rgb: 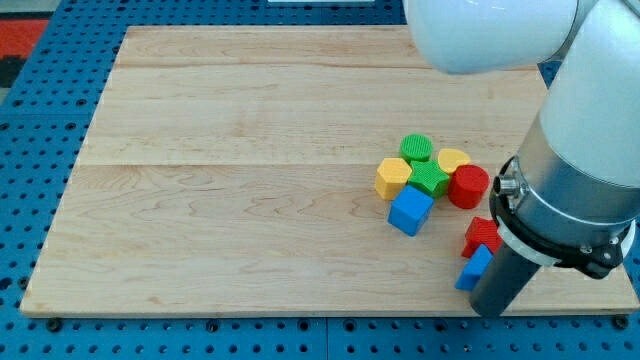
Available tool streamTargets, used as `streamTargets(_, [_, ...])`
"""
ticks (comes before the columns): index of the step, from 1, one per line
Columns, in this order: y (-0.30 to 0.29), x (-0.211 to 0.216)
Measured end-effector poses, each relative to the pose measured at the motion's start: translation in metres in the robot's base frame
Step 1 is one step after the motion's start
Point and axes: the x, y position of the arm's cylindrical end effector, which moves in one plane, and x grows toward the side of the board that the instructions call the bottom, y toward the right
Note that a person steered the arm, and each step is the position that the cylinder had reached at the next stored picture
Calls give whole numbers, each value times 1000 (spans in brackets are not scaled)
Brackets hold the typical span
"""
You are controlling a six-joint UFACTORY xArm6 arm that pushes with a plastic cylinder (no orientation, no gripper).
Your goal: Push the blue triangle and the yellow hexagon into the group of blocks
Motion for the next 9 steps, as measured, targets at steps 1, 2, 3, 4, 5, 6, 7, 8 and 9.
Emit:
streamTargets(1, [0,-13])
streamTargets(2, [0,-30])
streamTargets(3, [-3,-44])
streamTargets(4, [-9,-57])
streamTargets(5, [-23,-63])
streamTargets(6, [-18,-44])
streamTargets(7, [9,-34])
streamTargets(8, [21,-32])
streamTargets(9, [15,-32])
